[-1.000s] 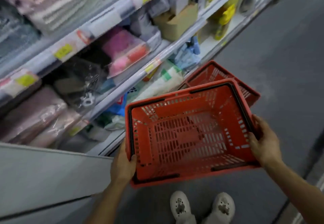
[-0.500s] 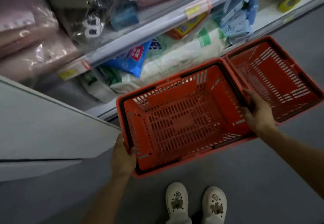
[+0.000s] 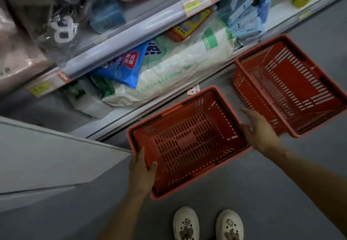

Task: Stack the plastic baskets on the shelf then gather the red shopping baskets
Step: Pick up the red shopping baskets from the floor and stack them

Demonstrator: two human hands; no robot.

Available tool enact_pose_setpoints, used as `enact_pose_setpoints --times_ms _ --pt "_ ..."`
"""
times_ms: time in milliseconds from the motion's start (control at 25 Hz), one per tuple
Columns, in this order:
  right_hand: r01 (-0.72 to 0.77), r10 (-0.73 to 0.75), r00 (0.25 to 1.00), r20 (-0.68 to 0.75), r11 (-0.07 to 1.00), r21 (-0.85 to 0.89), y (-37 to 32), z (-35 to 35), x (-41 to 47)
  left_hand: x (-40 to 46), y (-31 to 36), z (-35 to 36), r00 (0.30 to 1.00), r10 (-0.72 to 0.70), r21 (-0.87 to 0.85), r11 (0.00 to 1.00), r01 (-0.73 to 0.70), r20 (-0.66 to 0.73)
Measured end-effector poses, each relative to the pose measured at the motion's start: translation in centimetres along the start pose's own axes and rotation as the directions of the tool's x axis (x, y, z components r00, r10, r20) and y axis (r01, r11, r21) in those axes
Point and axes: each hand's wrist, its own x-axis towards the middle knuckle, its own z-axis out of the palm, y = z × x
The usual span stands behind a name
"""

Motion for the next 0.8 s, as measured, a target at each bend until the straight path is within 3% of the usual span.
enact_pose_setpoints --times_ms 160,360,680,800 --pt "0.077 -0.084 0.99 -0.114 0.995 -0.07 -2.4 -2.2 -2.7 -0.4 8.4 0.8 0.977 0.187 0.045 0.98 -0.193 0.105" --pt "-0.086 0.113 0.957 -0.267 0.99 0.112 -0.1 -7.0 -3.3 0.4 19.4 1.6 0.885 0.412 0.069 0.898 -0.434 0.217" --pt "-0.36 0.389 0.873 -0.294 0.921 0.148 15.2 -11.4 3.3 10.0 35.6 11.4 0.764 0.526 0.173 0.77 -0.615 0.373" --pt "-0.484 0.529 0.8 -0.283 0.848 0.217 21.3 -11.3 6.6 15.0 40.6 17.5 0.732 0.527 0.22 0.726 -0.652 0.431"
